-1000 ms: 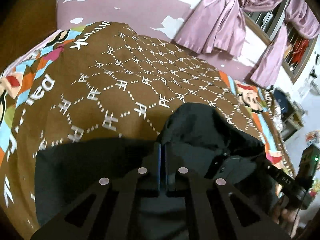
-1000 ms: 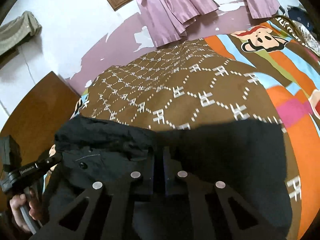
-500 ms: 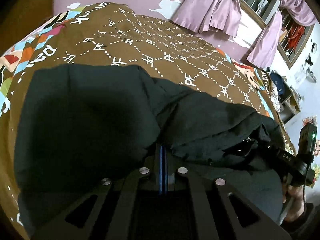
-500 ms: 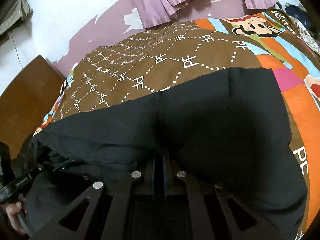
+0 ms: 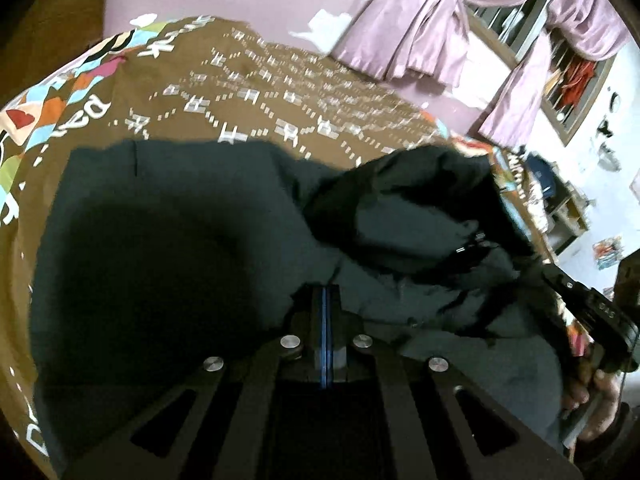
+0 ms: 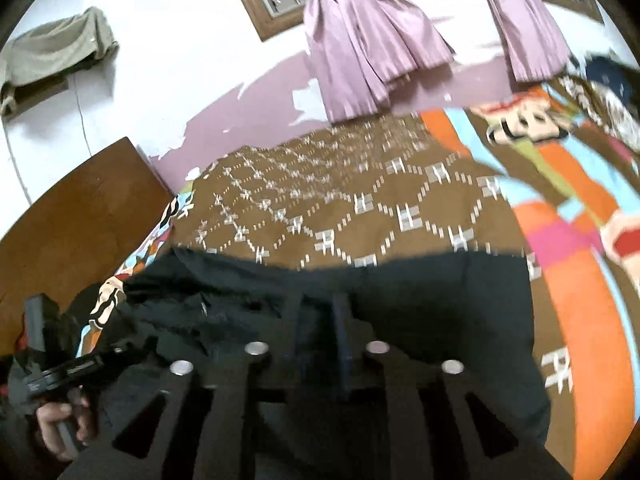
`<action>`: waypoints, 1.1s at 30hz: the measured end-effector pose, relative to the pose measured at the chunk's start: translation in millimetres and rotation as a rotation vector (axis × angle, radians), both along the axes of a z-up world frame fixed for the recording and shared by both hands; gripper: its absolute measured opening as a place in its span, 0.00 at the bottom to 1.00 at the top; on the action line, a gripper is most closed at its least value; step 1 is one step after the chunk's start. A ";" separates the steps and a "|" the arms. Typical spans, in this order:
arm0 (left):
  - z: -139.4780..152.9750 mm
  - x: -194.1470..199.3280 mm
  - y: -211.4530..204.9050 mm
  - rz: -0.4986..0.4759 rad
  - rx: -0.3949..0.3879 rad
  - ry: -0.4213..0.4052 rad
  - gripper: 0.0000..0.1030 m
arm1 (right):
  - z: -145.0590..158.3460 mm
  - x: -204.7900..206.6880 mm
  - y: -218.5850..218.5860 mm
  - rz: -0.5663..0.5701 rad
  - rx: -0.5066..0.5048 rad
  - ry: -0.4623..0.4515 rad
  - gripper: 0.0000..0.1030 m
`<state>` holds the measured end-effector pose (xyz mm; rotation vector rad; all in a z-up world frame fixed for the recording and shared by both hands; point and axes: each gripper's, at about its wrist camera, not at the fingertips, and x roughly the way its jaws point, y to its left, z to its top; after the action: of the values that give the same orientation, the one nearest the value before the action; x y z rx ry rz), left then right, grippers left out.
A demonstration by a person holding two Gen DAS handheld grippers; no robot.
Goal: Fold large clothes
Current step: 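Lift the hem with both grippers and fold it toward the collar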
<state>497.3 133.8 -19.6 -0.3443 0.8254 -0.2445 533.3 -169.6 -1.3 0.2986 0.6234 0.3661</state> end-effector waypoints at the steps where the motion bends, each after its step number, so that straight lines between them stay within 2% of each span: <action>1: 6.0 -3.1 2.0 0.002 -0.008 -0.022 0.00 | 4.9 8.1 0.4 -0.009 0.020 0.007 0.18; 6: 50.9 -3.0 -2.4 -0.004 0.024 -0.198 0.00 | 6.0 70.4 17.9 0.044 0.118 0.159 0.18; 9: 77.7 27.4 -13.2 -0.005 0.009 -0.229 0.00 | -10.7 99.2 32.4 0.107 0.208 0.277 0.18; 11: 80.8 52.7 -19.6 -0.003 -0.001 -0.184 0.00 | -18.8 104.1 48.1 0.163 0.171 0.314 0.18; 14: 65.2 88.7 -24.3 -0.033 -0.077 -0.037 0.00 | -26.8 94.8 66.8 0.259 0.067 0.338 0.18; 17: 47.7 94.3 -27.0 -0.097 -0.153 0.027 0.00 | -31.4 74.4 73.8 0.347 -0.061 0.343 0.18; 19: 41.2 89.7 -27.3 -0.162 -0.155 0.040 0.00 | -37.8 63.3 71.0 0.368 -0.104 0.362 0.18; 21: 35.0 79.4 -34.8 -0.251 -0.120 0.058 0.00 | -44.5 57.5 69.1 0.383 -0.134 0.387 0.17; 22: 30.4 72.9 -39.5 -0.312 -0.079 0.076 0.00 | -48.6 56.0 70.6 0.387 -0.152 0.397 0.16; 24: 22.9 63.0 -50.9 -0.372 0.002 0.109 0.00 | -58.2 56.1 75.9 0.395 -0.181 0.417 0.15; 27: 2.3 52.0 -59.6 -0.412 0.066 0.180 0.00 | -73.6 55.4 84.5 0.405 -0.241 0.426 0.14; 30: -16.3 47.9 -63.4 -0.422 0.104 0.213 0.00 | -83.9 54.3 91.4 0.402 -0.289 0.424 0.14; 33: -31.6 49.8 -66.2 -0.406 0.109 0.245 0.01 | -90.4 56.9 91.4 0.398 -0.285 0.428 0.14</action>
<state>547.1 67.6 -51.3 -0.1012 1.1450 -0.5406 590.2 -78.2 -91.7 -0.0291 1.1498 0.5939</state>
